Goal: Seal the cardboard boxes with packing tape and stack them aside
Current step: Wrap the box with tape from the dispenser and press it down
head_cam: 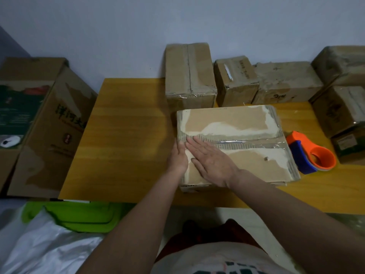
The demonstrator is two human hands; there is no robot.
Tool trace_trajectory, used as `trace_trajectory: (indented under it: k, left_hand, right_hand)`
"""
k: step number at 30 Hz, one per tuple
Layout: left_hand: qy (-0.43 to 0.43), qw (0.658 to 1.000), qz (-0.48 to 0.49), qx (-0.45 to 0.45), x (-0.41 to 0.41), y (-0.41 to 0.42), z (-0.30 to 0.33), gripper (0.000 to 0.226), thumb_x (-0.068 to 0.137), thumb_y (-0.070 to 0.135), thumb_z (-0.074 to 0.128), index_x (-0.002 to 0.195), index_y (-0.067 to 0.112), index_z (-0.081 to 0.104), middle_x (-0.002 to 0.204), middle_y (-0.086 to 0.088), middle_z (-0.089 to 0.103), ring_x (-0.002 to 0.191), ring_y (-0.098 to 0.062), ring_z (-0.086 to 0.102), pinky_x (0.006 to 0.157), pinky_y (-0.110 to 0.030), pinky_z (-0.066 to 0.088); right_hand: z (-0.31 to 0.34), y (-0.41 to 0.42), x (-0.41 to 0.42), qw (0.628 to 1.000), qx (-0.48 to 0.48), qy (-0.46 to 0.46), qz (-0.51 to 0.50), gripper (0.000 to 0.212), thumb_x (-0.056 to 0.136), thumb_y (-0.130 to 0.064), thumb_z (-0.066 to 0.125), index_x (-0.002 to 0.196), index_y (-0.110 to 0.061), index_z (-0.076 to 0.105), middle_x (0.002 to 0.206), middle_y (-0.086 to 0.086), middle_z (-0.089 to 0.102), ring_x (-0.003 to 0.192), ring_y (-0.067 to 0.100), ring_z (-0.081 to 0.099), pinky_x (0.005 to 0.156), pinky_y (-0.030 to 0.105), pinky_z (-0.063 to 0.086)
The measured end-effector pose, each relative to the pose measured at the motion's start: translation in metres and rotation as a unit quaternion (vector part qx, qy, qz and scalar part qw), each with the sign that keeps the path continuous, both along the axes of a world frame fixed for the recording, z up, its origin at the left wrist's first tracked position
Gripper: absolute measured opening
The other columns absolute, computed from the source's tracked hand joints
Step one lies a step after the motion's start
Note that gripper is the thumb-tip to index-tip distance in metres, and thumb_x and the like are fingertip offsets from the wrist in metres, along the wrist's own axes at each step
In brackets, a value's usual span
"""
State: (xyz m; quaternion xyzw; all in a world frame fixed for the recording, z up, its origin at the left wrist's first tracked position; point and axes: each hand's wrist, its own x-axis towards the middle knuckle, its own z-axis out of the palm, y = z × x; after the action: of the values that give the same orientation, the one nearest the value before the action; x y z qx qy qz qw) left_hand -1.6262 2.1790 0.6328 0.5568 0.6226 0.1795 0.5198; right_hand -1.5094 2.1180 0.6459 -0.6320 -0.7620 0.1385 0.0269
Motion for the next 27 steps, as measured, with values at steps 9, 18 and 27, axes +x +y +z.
trace_trajectory:
  k: [9,18,27]
  left_hand:
    - [0.058,0.995,-0.037,0.078,-0.001,-0.007,0.006,0.049,0.107,0.034,0.019,0.152,0.045,0.006,0.157,0.004,0.029,0.142,-0.026,0.031,0.114,-0.042,0.026]
    - [0.369,0.823,-0.344,0.261,0.029,-0.025,0.014,0.068,0.101,0.054,0.014,0.153,0.022,-0.015,0.158,-0.01,-0.026,0.144,-0.025,-0.028,0.121,-0.044,-0.009]
    - [0.395,0.803,-0.377,0.24,0.036,-0.03,0.017,0.066,0.095,0.065,0.01,0.148,0.042,-0.021,0.155,-0.012,-0.032,0.14,-0.034,-0.034,0.115,-0.051,-0.018]
  right_hand:
    - [0.009,-0.037,0.071,0.985,-0.029,-0.05,-0.165,0.072,0.093,-0.056,0.008,0.151,-0.014,-0.001,0.159,0.002,-0.008,0.142,0.009,-0.014,0.114,0.025,-0.01]
    - [0.008,-0.038,0.061,0.975,-0.032,-0.091,-0.201,0.078,0.089,-0.054,-0.008,0.15,-0.006,-0.005,0.158,0.014,-0.011,0.146,0.023,-0.014,0.119,0.034,-0.006]
    - [0.007,-0.033,0.123,0.932,-0.035,-0.105,-0.346,0.078,0.096,-0.059,0.01,0.152,-0.007,-0.003,0.159,0.011,-0.01,0.147,0.023,-0.012,0.12,0.036,-0.003]
